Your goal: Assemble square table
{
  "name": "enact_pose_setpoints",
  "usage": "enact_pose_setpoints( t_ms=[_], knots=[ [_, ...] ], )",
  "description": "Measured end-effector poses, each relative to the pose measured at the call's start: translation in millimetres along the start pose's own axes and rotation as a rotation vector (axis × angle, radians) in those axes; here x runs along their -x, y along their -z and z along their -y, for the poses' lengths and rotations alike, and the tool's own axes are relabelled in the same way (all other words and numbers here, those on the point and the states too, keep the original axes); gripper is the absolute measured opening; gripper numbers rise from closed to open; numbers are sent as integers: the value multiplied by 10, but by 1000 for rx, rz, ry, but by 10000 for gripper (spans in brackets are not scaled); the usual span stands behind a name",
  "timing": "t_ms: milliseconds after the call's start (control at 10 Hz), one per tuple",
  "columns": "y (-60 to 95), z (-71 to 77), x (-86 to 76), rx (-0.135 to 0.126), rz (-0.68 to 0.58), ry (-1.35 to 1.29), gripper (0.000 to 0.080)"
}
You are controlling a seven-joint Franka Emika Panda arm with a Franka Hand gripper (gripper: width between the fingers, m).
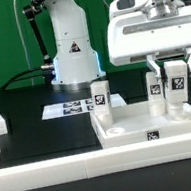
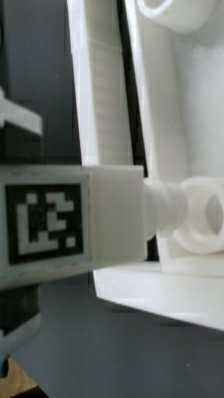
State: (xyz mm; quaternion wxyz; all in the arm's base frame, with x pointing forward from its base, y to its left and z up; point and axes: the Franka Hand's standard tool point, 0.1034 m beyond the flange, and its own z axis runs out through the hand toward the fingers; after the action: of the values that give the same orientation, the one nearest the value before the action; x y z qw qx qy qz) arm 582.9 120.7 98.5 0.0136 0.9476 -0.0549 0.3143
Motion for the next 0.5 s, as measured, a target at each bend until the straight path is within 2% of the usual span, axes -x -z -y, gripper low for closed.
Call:
enact_pose_setpoints(
  t_ms=[500],
  knots=[
    [-41, 19, 93, 2, 27, 7, 288]
  ],
)
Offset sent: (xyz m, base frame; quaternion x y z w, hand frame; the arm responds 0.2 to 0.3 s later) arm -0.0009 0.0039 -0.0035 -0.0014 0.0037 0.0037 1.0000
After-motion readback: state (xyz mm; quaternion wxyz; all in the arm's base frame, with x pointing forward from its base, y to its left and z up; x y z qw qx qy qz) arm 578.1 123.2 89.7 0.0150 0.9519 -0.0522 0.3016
